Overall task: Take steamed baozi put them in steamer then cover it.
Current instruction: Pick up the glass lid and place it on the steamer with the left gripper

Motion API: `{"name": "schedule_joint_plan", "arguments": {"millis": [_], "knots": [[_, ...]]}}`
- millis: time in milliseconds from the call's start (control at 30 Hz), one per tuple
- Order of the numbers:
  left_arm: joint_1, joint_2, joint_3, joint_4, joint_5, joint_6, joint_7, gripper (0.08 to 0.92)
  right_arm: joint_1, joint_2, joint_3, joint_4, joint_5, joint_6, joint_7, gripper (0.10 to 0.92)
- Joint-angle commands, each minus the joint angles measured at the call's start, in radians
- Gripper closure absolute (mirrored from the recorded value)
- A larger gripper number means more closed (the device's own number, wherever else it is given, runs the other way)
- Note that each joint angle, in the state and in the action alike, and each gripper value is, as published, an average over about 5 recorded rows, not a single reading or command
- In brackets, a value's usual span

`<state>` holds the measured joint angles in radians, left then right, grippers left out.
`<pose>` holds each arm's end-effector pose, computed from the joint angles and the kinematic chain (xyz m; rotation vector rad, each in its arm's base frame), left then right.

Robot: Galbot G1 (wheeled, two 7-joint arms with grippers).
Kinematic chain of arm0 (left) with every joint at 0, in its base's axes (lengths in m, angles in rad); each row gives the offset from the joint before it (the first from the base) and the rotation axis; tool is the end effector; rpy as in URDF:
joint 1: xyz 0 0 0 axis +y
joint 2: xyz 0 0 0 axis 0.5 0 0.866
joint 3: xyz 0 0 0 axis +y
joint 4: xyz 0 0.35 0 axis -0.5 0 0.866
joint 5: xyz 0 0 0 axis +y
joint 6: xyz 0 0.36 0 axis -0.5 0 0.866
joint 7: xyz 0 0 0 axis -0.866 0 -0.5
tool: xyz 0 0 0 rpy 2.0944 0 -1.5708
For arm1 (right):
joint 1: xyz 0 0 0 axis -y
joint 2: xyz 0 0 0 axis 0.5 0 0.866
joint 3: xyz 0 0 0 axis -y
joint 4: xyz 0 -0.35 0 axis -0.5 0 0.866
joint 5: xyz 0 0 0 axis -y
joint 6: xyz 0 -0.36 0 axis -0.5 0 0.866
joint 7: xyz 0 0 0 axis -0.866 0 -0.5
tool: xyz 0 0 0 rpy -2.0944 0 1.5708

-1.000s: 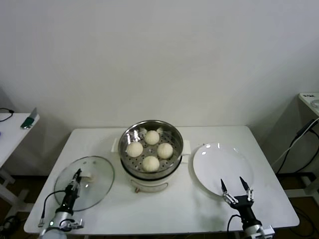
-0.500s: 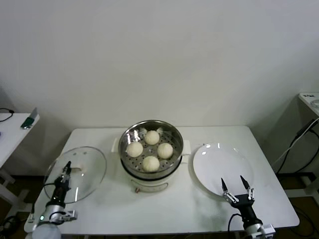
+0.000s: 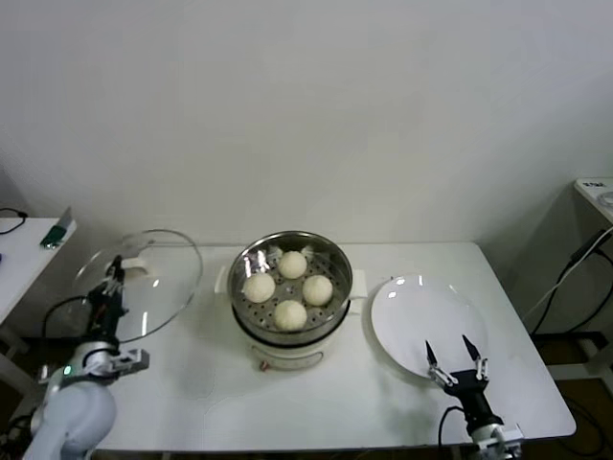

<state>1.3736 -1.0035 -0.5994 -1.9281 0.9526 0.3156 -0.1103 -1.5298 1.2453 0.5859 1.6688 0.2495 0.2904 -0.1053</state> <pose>0.2623 0.1420 -0.2738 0.3297 -2.2236 -2.1163 0.1816 -0.1218 -0.4238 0.1610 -3.0500 0.1236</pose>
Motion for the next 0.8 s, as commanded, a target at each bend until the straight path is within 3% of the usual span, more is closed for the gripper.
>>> {"name": "schedule_joint_plan", "arguments": {"millis": [33, 367, 800], "knots": [[-0.214, 0.034, 0.416, -0.246, 0.093, 0.299, 0.239, 0.865, 0.007, -0.003, -0.001, 0.001, -0.030, -0.014, 0.013, 0.203], [-0.429, -0.160, 0.722, -0.168, 0.328, 0.430, 0.389, 0.865, 0.011, 0.013, 0.009, -0.008, -0.033, 0.005, 0.017, 0.203], [-0.469, -0.386, 0.814, 0.038, 0.476, 0.470, 0.399, 0.865, 0.013, 0.022, 0.011, -0.018, -0.038, 0.022, 0.016, 0.203]]}}
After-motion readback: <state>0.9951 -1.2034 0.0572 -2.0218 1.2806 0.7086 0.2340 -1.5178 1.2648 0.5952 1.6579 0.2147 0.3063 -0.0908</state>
